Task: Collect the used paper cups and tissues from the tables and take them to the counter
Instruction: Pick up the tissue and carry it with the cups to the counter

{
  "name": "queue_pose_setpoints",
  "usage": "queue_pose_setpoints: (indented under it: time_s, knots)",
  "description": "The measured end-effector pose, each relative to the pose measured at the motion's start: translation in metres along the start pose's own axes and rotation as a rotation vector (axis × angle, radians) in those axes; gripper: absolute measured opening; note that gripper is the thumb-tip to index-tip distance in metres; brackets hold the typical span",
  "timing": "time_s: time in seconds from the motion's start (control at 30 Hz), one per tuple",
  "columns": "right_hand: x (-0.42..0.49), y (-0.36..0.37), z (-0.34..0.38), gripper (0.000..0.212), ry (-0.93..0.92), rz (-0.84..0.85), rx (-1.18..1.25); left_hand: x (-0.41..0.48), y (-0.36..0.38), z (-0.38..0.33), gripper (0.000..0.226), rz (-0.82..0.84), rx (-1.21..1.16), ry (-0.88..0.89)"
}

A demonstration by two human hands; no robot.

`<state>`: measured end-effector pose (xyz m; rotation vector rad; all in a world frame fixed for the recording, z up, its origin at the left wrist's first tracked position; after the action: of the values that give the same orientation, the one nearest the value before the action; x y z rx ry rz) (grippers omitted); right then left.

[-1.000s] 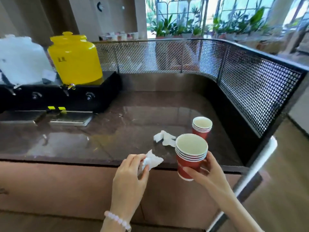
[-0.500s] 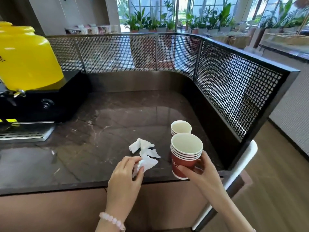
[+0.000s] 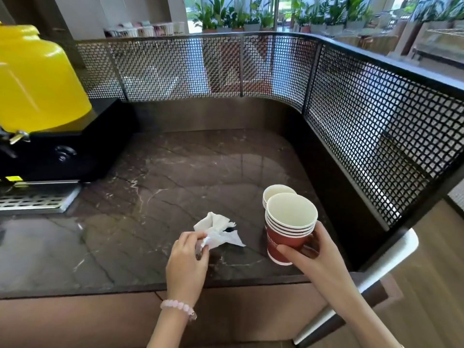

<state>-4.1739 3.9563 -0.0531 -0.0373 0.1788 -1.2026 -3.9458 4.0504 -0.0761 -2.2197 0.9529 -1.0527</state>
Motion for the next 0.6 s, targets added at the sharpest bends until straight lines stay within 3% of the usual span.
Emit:
queue_pose_setpoints:
  time_s: [0.6]
  knots:
    - [0.005, 0.025, 0.004, 0.055, -0.008, -0.098, -0.011, 0.007, 0.008, 0.037, 0.031, 0.192, 0.041, 0.033]
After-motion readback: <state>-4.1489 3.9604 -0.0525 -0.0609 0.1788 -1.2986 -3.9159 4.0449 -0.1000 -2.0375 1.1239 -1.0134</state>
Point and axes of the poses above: each hand's wrist, its own x-axis towards the middle knuckle, its own y-axis out of the palm, z = x × y, the point moved 4 cm from there along x, towards the middle knuckle, and after that the axes turned 11 degrees about y, right-handed, at the moved point
